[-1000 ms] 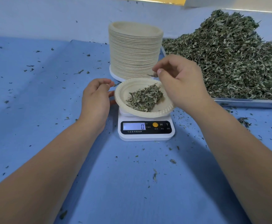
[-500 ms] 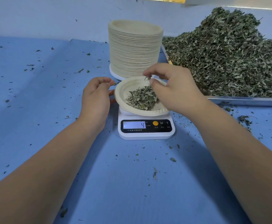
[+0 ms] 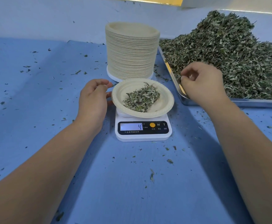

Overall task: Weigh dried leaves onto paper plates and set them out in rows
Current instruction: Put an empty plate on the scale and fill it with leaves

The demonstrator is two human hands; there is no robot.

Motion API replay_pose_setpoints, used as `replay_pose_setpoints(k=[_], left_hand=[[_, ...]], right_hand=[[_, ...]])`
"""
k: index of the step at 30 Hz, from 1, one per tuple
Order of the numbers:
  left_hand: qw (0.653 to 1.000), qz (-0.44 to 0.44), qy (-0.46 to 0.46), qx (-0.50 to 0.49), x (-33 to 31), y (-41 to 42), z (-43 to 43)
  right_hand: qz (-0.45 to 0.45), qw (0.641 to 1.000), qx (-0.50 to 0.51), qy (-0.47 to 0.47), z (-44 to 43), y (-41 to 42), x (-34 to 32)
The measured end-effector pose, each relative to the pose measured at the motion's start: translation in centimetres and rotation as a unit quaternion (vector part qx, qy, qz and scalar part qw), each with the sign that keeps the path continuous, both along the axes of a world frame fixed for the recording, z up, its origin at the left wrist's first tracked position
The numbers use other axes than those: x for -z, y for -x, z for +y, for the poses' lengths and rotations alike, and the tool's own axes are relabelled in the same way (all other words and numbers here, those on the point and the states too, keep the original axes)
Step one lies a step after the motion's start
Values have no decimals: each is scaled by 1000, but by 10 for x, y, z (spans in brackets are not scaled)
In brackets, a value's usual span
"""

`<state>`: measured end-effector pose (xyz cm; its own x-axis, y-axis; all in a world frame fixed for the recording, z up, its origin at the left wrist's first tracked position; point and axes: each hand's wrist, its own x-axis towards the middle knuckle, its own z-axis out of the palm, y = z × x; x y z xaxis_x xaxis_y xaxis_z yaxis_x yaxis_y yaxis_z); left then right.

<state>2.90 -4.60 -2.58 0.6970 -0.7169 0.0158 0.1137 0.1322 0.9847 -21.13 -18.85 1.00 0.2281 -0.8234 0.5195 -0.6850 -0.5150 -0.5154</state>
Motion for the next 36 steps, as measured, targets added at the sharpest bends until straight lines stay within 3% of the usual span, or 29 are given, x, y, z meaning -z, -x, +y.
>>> replay_pose_setpoints(k=[6,11,17,21,26,36], left_hand=[[1000,-11,-4,1,3,-2,-2],[1000,-24,-2,2,4,-2,-3],[999,-37,8,-7,7,-3,-4],[999,-32,6,-8,9,-3,-6],[999,-49,-8,-1,12,-4,-7],[998,-55,-20,0,10,-4,-5]], right_hand=[[207,972,48,-102,-14,3,17],[198,976,44,-84,-34,-10,5],[259,955,-6,-143,-81,-44,-2],[230,965,-23,-120,-103,-54,-2],[258,930,-3,-261,-110,-60,2],[326,906,-28,-269,-88,-34,-19]])
